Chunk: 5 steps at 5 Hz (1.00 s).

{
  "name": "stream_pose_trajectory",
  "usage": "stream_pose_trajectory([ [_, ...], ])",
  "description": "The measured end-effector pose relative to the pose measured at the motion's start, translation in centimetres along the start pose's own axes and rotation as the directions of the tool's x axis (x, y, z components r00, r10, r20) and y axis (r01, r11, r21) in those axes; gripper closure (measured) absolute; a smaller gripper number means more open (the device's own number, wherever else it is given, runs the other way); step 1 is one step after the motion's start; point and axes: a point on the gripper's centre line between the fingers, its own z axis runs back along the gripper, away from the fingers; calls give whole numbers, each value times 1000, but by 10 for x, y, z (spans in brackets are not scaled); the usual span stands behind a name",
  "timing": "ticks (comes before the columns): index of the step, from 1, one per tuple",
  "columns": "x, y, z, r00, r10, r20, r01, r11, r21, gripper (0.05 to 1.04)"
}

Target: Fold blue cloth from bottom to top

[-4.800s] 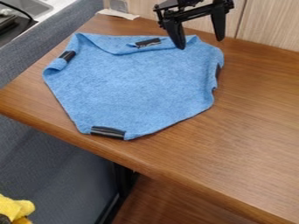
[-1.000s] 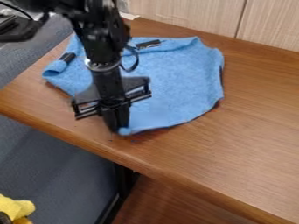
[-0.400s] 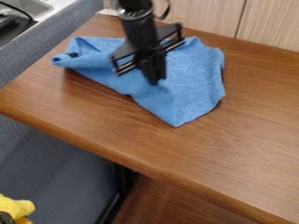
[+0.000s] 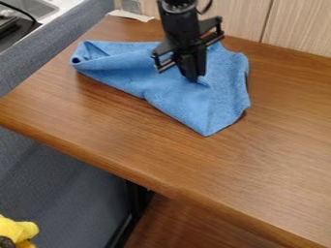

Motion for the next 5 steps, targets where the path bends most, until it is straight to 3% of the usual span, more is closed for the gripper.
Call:
stream_pose_trajectory([
  [1, 2, -3, -14, 1000, 3, -7, -3, 1000, 26, 980],
  [2, 1, -3, -15, 1000, 10, 5, -10, 999, 36, 807],
  [4, -2, 3, -19, 1000, -9, -9, 9, 998, 54, 225],
  [5, -5, 1, -15, 1000, -20, -20, 21, 999, 39, 72],
])
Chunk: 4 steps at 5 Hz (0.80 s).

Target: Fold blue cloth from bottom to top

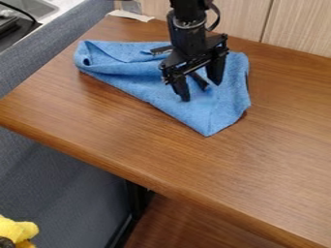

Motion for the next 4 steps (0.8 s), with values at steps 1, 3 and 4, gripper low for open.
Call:
stream_pose_trajectory([
  [1, 0, -4, 15, 1000, -25, 13, 25, 999, -33, 75],
  [3, -1, -4, 68, 993, -60, 99, 71, 992, -107, 81],
  [4, -2, -5, 71, 993, -61, 105, 72, 991, -114, 82],
])
